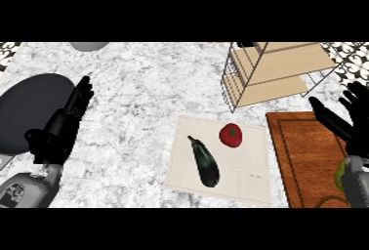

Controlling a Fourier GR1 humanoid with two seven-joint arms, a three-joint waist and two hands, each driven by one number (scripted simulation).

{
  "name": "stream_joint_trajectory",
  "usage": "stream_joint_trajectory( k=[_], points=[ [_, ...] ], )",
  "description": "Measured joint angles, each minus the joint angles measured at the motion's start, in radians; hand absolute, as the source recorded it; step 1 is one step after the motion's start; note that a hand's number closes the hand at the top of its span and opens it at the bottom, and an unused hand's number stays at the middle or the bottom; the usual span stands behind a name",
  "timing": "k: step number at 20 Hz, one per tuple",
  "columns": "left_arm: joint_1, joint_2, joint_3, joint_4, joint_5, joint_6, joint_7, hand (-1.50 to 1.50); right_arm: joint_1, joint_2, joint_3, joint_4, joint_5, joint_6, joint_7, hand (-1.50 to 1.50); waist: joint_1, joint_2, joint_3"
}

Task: Pick the tomato from the placemat and place it in the tiered shelf

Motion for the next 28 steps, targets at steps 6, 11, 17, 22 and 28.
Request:
stream_joint_trajectory(
  k=[6,11,17,22,28],
  points=[
    [0.04,-0.032,-0.028,0.017,0.003,-0.004,-0.009,0.0,0.165,0.157,-0.04,0.044,0.181,-0.406,-0.078,-1.5,0.011,0.001,-0.002],
    [0.039,-0.073,-0.047,0.047,-0.007,-0.012,-0.025,0.0,0.287,0.292,0.061,-0.127,0.189,-0.578,-0.232,-1.5,0.031,-0.005,0.001],
    [0.007,-0.115,-0.048,0.098,-0.033,-0.033,-0.043,0.0,0.409,0.294,0.26,-0.221,0.337,-0.583,-0.104,-1.5,0.064,0.0,-0.002],
    [-0.016,-0.131,-0.044,0.12,-0.038,-0.051,-0.044,0.0,0.441,0.26,0.347,-0.245,0.527,-0.551,0.125,-1.5,0.078,0.005,-0.005],
    [-0.039,-0.144,-0.051,0.134,-0.054,-0.052,-0.039,0.0,0.43,0.211,0.369,-0.252,0.698,-0.394,0.411,-1.5,0.091,0.01,-0.009]
  ],
)
